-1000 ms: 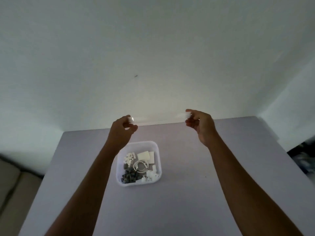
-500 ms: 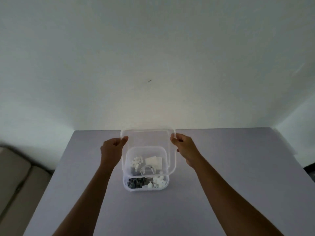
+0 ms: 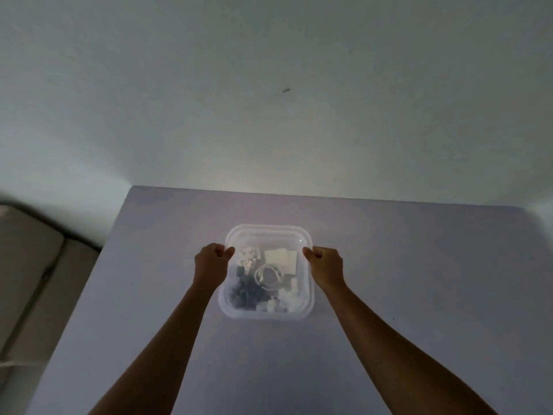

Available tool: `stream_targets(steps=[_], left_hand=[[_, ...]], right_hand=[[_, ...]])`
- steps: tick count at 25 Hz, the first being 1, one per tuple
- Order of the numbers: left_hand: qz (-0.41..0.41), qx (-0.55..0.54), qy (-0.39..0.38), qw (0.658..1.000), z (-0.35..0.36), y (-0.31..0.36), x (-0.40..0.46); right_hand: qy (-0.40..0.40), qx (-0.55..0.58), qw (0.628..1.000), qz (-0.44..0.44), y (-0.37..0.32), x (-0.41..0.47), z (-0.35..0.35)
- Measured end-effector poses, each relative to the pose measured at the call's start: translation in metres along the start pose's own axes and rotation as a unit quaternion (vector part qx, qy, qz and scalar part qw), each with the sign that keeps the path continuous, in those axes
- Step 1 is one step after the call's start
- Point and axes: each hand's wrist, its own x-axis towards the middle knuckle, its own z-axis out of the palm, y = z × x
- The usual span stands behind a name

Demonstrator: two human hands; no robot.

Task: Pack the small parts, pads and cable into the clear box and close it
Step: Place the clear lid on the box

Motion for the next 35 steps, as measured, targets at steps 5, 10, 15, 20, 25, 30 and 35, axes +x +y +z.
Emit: stream_targets(steps=[5,10,15,20,25,30,35], left_hand=[[-0.01,0.005,-0.003,1.0,0.014,-0.012,0.007],[-0.023,-0.001,-0.019,1.0,0.023,-0.02,0.02],[-0.037,0.008,-0.04,0.998,0.031,-0.022,0.019],[-0.031,-0.012,-0.036,0.999,0.034,-0.022,0.018],[-0.063,-0.035,-0.039,0.997,0.04,-0.025,0.024],[-0.129,-0.104,-0.033,0.986,0.045,-0.02,0.032],[-0.087,-0.111,-0.028,0.99,0.068,0.023,0.052]], right_hand=[[-0.005,-0.03,1.0,-0.008,0.013,0.008,0.018],[-0.001,-0.046,0.999,-0.004,0.016,0.018,0.028],[0.003,-0.063,0.998,0.024,0.019,0.026,0.042],[0.02,-0.061,0.997,0.053,0.031,0.025,0.046],[0.018,-0.035,0.996,0.078,0.021,0.023,0.04],[0.024,0.049,0.989,0.135,0.025,0.035,0.034],[0.064,0.069,0.986,0.14,0.028,0.064,0.01]])
